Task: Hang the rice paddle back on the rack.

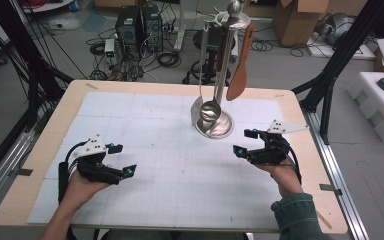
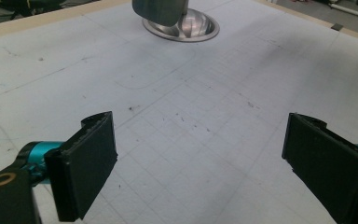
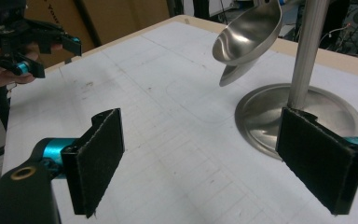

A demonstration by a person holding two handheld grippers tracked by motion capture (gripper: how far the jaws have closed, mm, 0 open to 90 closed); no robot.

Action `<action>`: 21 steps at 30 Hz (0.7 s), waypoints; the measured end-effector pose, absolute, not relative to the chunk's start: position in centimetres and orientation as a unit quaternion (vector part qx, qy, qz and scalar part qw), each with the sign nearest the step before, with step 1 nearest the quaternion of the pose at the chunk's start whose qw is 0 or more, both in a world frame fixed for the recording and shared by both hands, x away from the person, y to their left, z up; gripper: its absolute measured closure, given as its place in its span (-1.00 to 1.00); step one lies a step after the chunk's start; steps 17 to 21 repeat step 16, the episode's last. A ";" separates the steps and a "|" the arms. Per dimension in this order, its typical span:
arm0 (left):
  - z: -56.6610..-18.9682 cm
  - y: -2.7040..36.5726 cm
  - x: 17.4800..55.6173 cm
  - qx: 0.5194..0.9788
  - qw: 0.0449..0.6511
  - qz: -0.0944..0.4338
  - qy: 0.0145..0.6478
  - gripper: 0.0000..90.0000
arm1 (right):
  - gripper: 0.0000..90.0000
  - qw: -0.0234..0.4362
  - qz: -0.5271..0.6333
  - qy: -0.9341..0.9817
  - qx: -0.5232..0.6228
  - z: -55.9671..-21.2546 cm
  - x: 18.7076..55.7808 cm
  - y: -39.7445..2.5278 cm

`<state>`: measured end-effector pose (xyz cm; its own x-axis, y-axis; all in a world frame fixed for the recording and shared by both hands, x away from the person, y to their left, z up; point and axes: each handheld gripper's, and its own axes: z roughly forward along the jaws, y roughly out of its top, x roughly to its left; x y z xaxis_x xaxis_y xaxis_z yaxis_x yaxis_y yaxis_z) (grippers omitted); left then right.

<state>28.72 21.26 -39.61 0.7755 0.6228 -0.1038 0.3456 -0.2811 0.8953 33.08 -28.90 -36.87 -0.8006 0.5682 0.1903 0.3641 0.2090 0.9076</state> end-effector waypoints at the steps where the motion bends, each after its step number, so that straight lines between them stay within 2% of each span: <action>1: -39.6 21.2 28.7 0.790 0.514 0.135 0.307 -0.77 | -0.67 0.093 0.552 0.772 0.302 -37.0 33.0 -28.9; 21: -39.7 21.0 28.8 0.791 0.514 0.133 0.305 -0.77 | -0.67 0.090 0.544 0.775 0.308 -38.7 31.3 -29.8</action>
